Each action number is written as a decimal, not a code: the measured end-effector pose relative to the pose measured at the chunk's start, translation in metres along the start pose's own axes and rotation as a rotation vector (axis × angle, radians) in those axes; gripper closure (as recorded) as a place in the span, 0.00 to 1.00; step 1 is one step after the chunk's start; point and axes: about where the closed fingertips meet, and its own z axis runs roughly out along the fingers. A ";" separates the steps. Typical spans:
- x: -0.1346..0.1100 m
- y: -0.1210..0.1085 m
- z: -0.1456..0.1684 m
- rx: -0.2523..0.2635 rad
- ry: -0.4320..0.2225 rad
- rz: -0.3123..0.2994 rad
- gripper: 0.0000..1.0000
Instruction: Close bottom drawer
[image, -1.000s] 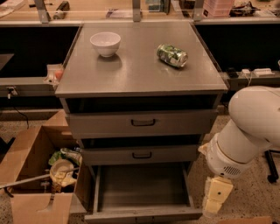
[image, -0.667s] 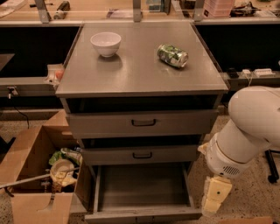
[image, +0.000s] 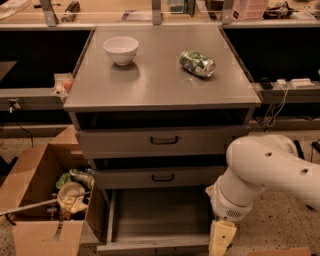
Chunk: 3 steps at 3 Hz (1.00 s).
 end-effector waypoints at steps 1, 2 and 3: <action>-0.014 0.007 0.095 -0.074 -0.027 -0.061 0.00; -0.021 0.011 0.202 -0.152 -0.100 -0.078 0.00; -0.025 0.010 0.264 -0.218 -0.170 -0.066 0.00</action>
Offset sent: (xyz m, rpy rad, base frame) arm -0.0377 0.0934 -0.2755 0.2019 0.1787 0.1230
